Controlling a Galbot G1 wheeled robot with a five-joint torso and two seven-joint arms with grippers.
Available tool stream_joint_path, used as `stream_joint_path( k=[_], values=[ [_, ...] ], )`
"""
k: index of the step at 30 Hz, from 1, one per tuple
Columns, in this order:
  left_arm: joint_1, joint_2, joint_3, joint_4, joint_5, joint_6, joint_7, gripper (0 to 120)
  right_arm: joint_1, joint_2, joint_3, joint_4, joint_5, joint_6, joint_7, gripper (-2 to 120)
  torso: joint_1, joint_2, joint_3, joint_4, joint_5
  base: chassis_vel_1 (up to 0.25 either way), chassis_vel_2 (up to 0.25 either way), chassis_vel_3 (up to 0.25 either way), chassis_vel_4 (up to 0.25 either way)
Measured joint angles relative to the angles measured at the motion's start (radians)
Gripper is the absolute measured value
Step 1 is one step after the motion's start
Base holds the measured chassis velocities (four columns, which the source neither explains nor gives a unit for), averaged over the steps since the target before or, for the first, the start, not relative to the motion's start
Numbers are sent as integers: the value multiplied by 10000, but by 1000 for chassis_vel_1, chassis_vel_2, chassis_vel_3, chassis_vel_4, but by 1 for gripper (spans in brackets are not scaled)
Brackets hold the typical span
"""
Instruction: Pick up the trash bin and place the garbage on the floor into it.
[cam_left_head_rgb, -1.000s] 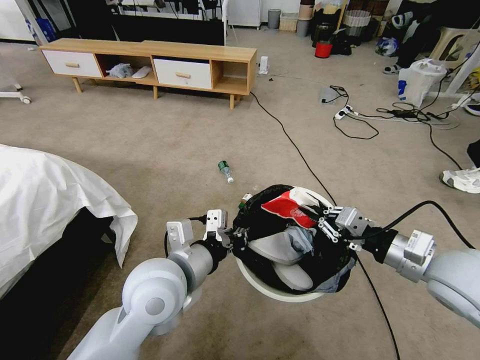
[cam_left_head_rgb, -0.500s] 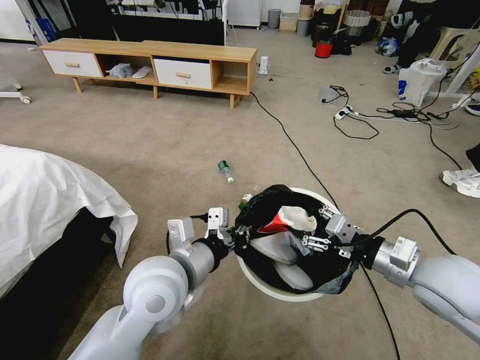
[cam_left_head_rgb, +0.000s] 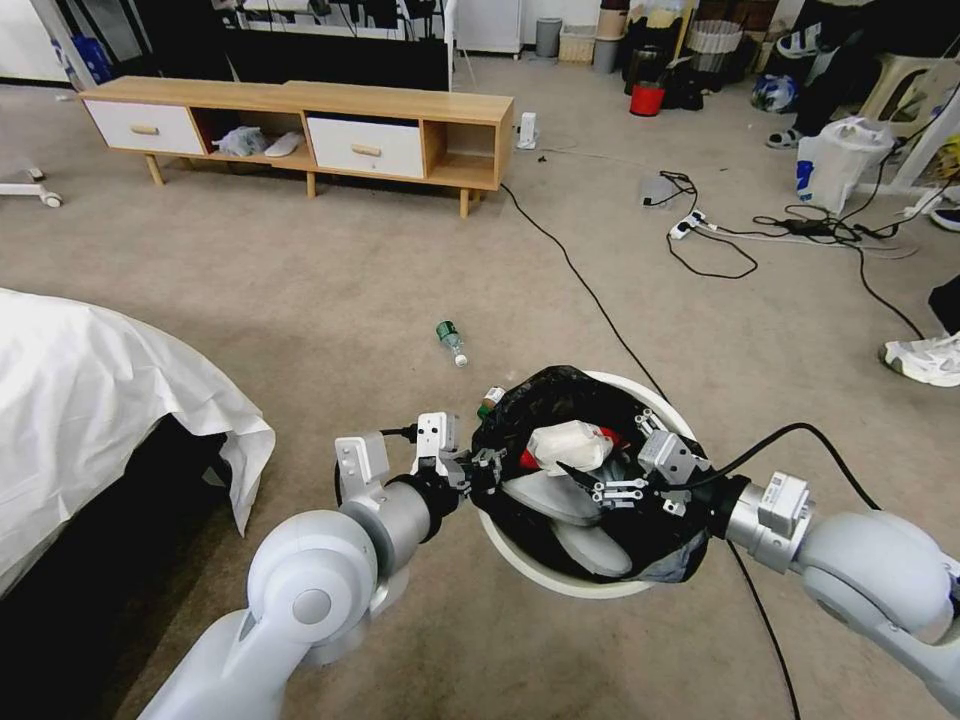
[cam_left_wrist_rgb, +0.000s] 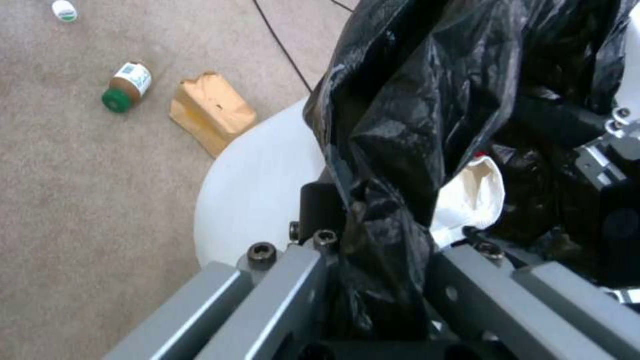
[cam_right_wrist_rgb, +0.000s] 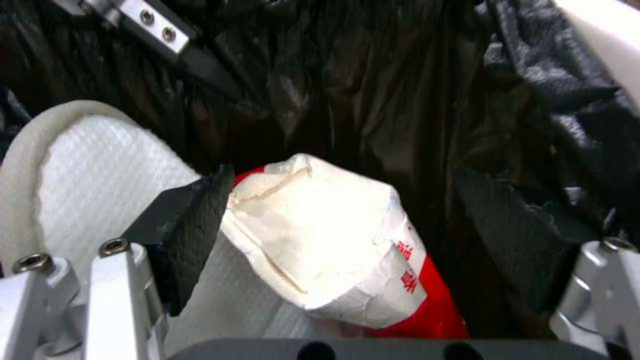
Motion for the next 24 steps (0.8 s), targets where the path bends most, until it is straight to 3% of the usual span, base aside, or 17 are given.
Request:
stream_joint_path(
  k=[24],
  values=[
    [150, -112, 54, 293, -4, 53, -959, 0, -173, -495, 1366, 897, 570, -87, 72, 90, 0, 0, 0, 0, 0, 0, 0, 0, 0]
  ],
)
